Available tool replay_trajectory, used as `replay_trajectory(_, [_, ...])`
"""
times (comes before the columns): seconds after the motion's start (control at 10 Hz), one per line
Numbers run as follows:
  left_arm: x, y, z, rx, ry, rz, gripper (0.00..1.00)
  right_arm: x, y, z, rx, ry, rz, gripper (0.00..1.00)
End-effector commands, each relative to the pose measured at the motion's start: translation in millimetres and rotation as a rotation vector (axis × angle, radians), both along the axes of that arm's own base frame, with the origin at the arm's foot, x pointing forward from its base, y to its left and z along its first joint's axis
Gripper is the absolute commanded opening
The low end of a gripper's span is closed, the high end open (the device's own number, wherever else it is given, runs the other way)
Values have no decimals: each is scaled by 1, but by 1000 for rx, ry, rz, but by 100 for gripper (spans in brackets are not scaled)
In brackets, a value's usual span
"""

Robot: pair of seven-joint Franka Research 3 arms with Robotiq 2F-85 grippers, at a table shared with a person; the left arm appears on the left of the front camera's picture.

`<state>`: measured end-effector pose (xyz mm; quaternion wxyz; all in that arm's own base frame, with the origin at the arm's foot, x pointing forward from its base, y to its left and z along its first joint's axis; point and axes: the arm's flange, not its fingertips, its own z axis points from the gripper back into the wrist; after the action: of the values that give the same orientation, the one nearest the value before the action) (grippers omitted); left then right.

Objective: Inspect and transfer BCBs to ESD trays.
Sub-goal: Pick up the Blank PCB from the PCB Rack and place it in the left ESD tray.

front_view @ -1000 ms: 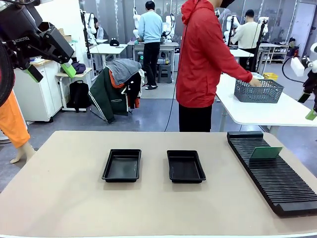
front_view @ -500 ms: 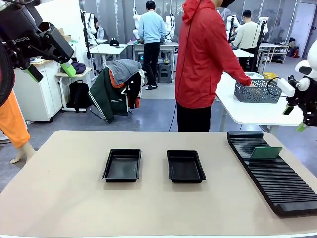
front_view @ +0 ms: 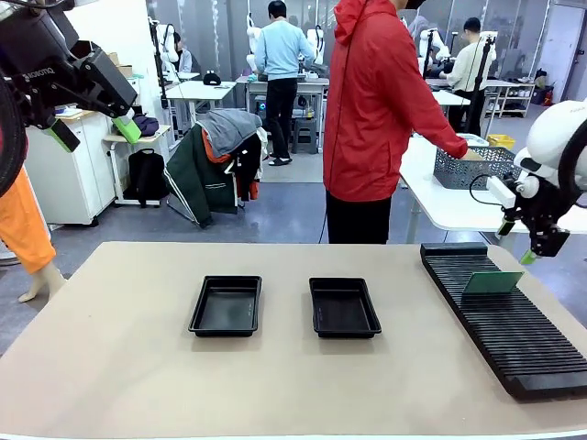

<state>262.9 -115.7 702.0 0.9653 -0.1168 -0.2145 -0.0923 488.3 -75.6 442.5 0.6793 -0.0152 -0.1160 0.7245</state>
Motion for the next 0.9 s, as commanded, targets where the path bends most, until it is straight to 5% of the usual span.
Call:
replay_trajectory(0.0, [0, 0, 0, 5, 2, 5, 100, 17, -1, -21, -1, -16, 21, 100])
replay_trajectory(0.8, [0, 0, 0, 5, 2, 5, 100, 32, -4, -78, -16, 23, -6, 100])
